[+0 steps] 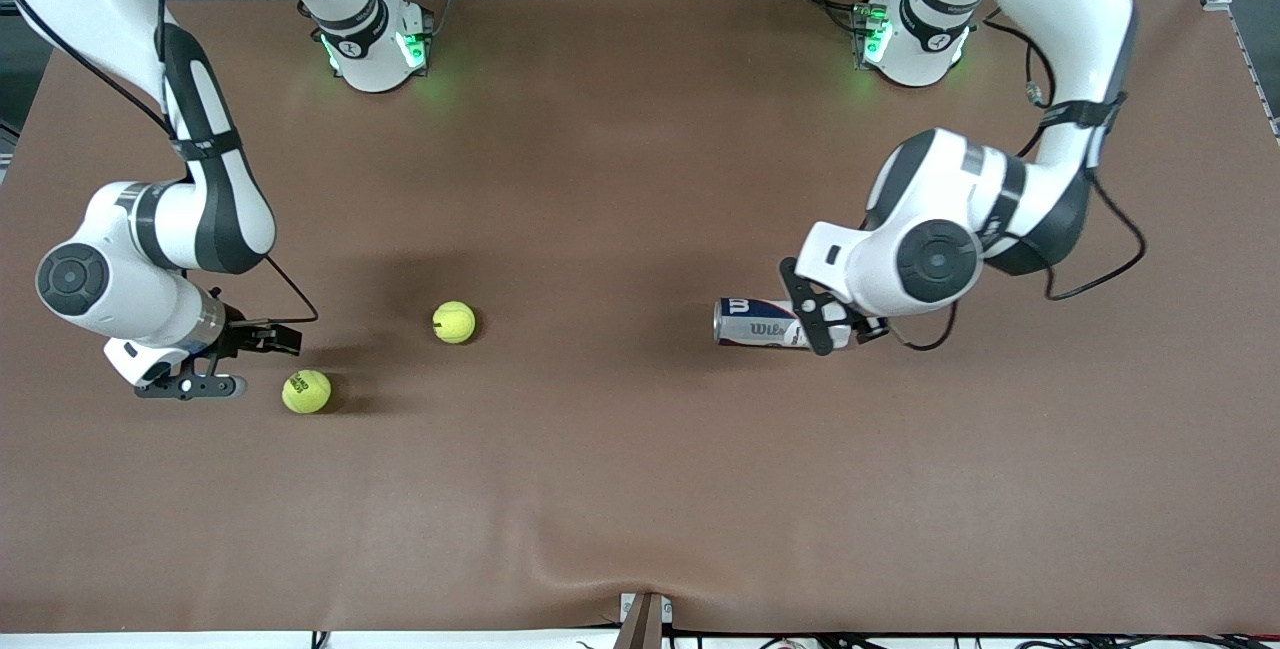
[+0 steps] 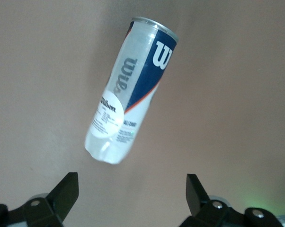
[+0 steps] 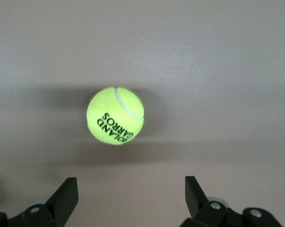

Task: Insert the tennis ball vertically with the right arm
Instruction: 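Reach the right gripper to a tennis ball while the left gripper reaches the can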

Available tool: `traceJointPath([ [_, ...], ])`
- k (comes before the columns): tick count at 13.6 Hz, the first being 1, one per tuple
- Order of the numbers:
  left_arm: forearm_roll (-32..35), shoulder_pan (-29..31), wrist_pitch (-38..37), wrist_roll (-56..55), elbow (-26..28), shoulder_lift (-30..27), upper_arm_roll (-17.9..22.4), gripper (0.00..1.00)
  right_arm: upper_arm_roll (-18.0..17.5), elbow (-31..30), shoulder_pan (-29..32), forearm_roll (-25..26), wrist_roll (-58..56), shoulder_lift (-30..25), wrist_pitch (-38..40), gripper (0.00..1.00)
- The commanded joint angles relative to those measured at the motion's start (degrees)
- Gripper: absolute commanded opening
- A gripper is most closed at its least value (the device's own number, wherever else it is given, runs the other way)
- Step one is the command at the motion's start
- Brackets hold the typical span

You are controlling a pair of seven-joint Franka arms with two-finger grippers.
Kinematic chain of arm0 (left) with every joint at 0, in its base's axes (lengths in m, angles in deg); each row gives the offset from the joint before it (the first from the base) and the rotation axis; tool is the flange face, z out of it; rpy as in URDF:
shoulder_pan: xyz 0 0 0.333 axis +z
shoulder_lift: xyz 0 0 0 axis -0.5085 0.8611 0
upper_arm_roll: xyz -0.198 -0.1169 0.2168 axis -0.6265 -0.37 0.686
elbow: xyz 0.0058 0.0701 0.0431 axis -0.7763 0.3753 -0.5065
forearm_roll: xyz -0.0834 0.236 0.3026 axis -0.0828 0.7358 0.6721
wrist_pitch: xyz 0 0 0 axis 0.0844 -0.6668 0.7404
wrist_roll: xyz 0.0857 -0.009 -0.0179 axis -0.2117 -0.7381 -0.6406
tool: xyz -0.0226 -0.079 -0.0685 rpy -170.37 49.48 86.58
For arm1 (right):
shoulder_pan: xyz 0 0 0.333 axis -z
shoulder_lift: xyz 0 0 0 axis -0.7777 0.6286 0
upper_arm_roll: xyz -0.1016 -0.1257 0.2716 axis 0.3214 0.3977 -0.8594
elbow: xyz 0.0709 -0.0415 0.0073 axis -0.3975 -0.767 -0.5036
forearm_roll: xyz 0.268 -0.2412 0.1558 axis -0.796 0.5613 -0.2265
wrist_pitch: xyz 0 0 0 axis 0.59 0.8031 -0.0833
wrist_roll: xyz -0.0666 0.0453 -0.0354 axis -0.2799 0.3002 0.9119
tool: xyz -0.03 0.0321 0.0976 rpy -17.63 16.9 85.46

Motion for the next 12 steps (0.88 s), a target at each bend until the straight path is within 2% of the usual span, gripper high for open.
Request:
traceJointPath([
  [1,2.2,-3.28,6.15,2.04,0.59,3.25,0.02,1.0,-0.52,0.68,0.67,0.41,0.05,1.84,-2.7,1.0],
  [3,2.29,-4.43,14.75,2.04,7.16,3.09,0.11,1.0,-0.52,0.77,0.58,0.14,0.05,3.51,-5.6,1.0],
  [4,2.46,-4.08,16.88,2.13,8.68,3.0,0.11,1.0,-0.52,0.85,0.58,0.14,0.05,4.21,-6.74,1.0],
  [8,8.17,-6.09,18.56,2.65,9.39,3.26,0.11,1.0,-0.61,1.12,0.67,-0.3,0.23,7.2,-10.52,1.0],
  [10,12.37,-6.71,22.15,2.83,13.06,2.65,0.02,1.0,-0.7,1.12,0.32,-0.38,0.93,7.56,-10.89,1.0],
  [12,12.92,-6.28,27.16,3.7,17.81,1.07,-0.42,1.0,-0.7,1.12,-0.73,-1.61,2.6,7.65,-10.89,1.0],
])
